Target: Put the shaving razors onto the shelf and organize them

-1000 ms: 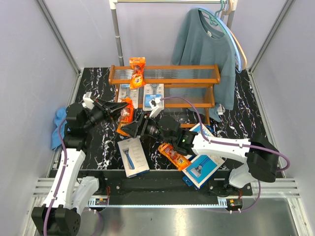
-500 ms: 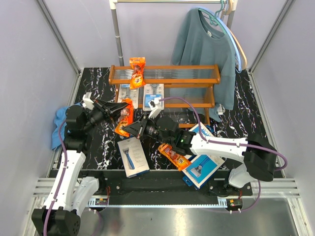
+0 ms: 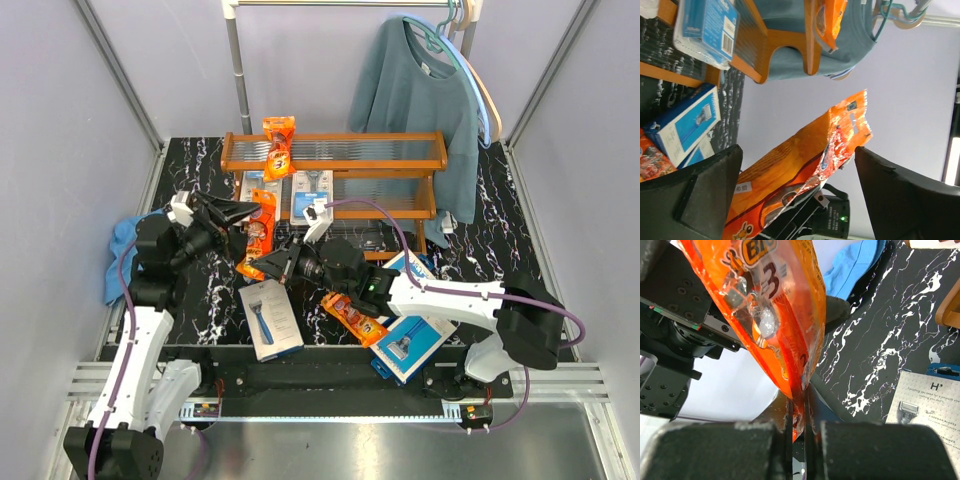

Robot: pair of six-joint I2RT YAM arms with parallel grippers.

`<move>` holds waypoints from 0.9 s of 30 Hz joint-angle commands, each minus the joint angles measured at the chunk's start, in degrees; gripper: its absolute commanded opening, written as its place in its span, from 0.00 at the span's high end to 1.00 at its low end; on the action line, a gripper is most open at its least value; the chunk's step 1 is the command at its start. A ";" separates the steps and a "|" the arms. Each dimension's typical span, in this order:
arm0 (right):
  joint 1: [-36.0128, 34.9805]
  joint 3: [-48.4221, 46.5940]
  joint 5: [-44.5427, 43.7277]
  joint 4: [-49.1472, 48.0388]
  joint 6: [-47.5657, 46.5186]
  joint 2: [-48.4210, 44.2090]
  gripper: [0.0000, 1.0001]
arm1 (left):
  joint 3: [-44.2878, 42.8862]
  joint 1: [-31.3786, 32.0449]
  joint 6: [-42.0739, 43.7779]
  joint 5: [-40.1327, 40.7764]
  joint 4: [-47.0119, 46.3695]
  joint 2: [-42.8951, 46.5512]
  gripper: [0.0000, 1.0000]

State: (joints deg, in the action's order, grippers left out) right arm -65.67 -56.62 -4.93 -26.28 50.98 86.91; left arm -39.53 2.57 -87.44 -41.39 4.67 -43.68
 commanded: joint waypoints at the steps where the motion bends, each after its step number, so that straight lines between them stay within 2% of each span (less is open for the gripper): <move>1: -0.07 -0.51 -1.22 -2.46 -0.27 -3.07 1.00 | -8.69 0.33 12.86 0.42 11.12 -0.70 0.01; 2: -0.07 -0.60 -1.22 -2.20 -0.27 -3.15 1.00 | -10.81 0.33 15.95 1.47 14.20 -1.14 0.01; 3: -0.07 -0.68 -1.31 -1.32 -0.09 -3.33 1.00 | -13.10 0.33 19.12 2.79 21.10 -2.01 0.01; 4: -0.07 -0.68 -1.40 -0.79 -0.01 -3.59 1.00 | -17.47 0.33 24.89 5.59 24.31 -2.46 0.01; 6: -0.16 -0.68 -1.40 0.61 0.43 -4.47 1.00 | -21.19 0.33 29.67 8.94 31.59 -3.07 0.01; 12: 0.01 -3.76 -1.40 11.94 2.10 -6.84 1.00 | -30.95 0.33 43.30 23.95 45.05 -3.69 0.01; 21: 0.45 -9.38 2.38 31.54 4.92 -11.94 1.00 | -36.41 0.33 58.16 37.42 55.70 -6.50 0.01; 24: 1.42 -14.12 4.48 40.32 4.30 -12.38 1.00 | -35.10 0.33 60.10 38.66 56.24 -6.15 0.01; 27: 3.43 -17.55 8.34 43.50 3.86 -12.82 1.00 | -32.29 0.33 60.89 38.22 56.33 -5.63 0.01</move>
State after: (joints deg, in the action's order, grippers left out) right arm -64.64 -68.66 -1.48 9.45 55.11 76.71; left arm -73.41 2.74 -31.46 -6.63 59.79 -50.24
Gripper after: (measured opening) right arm 0.047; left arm 0.988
